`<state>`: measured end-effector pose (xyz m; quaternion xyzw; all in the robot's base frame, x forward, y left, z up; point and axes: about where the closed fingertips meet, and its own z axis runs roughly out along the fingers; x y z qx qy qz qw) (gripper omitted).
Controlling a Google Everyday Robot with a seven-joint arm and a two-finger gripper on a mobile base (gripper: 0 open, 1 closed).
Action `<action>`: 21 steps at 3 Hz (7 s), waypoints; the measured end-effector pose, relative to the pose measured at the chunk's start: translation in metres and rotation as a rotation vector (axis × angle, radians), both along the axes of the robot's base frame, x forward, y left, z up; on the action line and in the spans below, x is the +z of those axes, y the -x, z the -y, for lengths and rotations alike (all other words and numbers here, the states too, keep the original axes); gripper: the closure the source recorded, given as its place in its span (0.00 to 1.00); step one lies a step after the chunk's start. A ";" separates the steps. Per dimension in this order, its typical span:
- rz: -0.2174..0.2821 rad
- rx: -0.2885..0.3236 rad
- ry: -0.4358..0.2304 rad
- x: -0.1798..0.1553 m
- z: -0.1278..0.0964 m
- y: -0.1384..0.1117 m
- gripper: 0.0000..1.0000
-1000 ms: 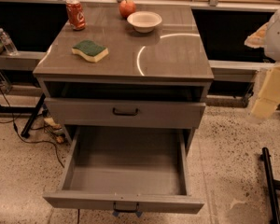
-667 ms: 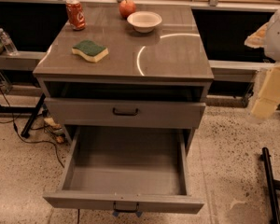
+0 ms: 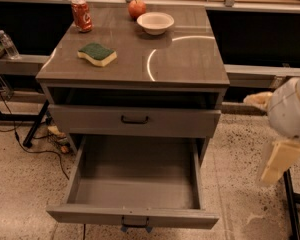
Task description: Close middle drawer
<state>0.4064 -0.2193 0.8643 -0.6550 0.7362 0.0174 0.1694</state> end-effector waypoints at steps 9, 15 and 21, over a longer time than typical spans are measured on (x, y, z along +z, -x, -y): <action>0.051 0.177 -0.235 -0.386 -0.169 -0.015 0.00; 0.233 0.182 -0.404 -0.364 -0.277 -0.106 1.00; 0.188 0.209 -0.159 -0.428 -0.158 -0.054 1.00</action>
Offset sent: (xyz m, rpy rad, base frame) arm -0.0424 0.0953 -0.2428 0.2155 0.1432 0.2001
